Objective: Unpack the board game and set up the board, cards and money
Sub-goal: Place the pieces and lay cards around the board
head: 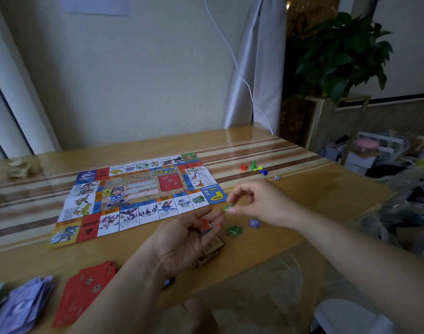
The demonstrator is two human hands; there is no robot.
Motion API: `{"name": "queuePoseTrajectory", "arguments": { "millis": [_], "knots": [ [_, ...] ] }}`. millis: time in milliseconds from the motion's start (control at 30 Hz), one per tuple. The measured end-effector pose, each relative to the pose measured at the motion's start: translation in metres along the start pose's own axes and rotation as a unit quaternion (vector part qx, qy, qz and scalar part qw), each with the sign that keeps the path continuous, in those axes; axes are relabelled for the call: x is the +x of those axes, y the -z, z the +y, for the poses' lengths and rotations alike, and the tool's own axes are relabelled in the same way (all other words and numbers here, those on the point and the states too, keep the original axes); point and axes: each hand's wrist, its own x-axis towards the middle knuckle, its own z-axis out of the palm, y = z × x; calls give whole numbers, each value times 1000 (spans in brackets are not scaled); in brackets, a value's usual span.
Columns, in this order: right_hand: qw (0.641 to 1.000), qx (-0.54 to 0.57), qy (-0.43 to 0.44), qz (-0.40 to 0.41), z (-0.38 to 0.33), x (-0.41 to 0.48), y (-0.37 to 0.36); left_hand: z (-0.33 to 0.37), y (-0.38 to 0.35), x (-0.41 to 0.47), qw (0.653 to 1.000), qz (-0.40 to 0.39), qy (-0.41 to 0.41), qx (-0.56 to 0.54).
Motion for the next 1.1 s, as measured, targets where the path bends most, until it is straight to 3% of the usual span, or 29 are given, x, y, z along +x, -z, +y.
{"name": "queuePoseTrajectory", "arguments": {
  "millis": [300,500,700,867,1100],
  "knots": [
    [989,-140,-23,-34,16,-22,-14,8,4,-7,999,23,-28,4],
    [998,-55,0,24,9,-12,-3,-5,-4,-4,1000,8,-8,-6],
    [996,-64,41,-48,-5,-9,-1,-18,-18,0,1000,1,26,10],
    [992,-110,22,-58,-5,-9,9,-22,-26,6,999,-4,45,-12],
    [999,-19,-33,-28,6,-12,22,-26,-32,9,997,-63,36,-33]
  ]
}}
